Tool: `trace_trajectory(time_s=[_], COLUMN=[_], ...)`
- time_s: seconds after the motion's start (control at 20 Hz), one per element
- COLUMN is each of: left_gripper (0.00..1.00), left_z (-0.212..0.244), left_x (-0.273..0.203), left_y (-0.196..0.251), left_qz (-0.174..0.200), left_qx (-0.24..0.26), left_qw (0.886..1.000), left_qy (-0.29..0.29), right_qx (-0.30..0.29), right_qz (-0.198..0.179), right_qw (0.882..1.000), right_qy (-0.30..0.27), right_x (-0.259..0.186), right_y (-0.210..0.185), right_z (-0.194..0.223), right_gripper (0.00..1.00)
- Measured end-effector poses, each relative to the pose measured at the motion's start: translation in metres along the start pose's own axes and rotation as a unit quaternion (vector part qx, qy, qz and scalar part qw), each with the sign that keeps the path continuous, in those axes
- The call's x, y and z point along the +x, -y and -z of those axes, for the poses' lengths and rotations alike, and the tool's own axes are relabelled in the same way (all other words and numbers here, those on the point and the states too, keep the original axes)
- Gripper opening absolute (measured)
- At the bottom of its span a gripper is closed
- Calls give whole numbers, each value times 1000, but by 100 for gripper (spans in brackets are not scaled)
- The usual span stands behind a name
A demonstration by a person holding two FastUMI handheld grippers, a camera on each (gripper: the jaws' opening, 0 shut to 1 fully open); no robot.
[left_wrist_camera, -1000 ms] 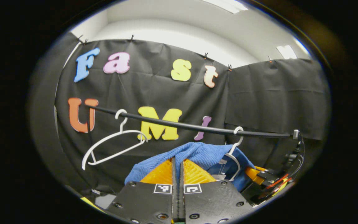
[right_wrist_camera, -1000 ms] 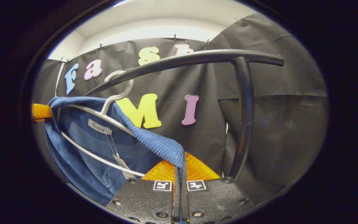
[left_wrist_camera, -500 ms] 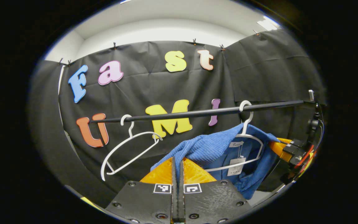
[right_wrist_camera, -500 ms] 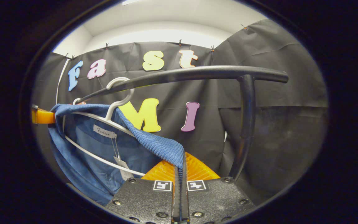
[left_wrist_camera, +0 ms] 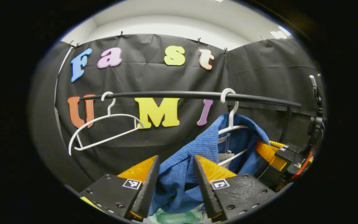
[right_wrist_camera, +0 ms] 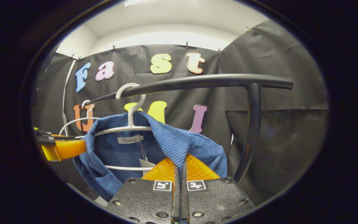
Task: Grasp the clothes on the hanger with both hands and then place them into the laundry hamper below.
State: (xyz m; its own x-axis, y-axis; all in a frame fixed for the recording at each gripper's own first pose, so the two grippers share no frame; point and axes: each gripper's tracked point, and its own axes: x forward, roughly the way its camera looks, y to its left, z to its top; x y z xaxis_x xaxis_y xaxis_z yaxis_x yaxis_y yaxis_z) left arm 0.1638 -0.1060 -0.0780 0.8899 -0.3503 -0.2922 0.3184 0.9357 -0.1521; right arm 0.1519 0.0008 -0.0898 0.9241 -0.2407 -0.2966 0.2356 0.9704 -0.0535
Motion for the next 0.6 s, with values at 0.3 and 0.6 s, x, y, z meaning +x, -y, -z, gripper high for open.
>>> trace_trajectory(time_s=[0.3,0.6], left_gripper=[98,100], left_z=[31,44], left_x=[-11,30], left_y=[35,32], left_qz=[-38,-101], left_qx=[-45,-102], left_qw=[997,988], left_qy=[-42,-55], right_qx=[-8,2], right_qz=[-8,-34], right_qw=[1000,999], right_qy=[6,0], right_x=[-4,-6], right_y=[6,4], right_z=[-4,-2], right_gripper=[5,5])
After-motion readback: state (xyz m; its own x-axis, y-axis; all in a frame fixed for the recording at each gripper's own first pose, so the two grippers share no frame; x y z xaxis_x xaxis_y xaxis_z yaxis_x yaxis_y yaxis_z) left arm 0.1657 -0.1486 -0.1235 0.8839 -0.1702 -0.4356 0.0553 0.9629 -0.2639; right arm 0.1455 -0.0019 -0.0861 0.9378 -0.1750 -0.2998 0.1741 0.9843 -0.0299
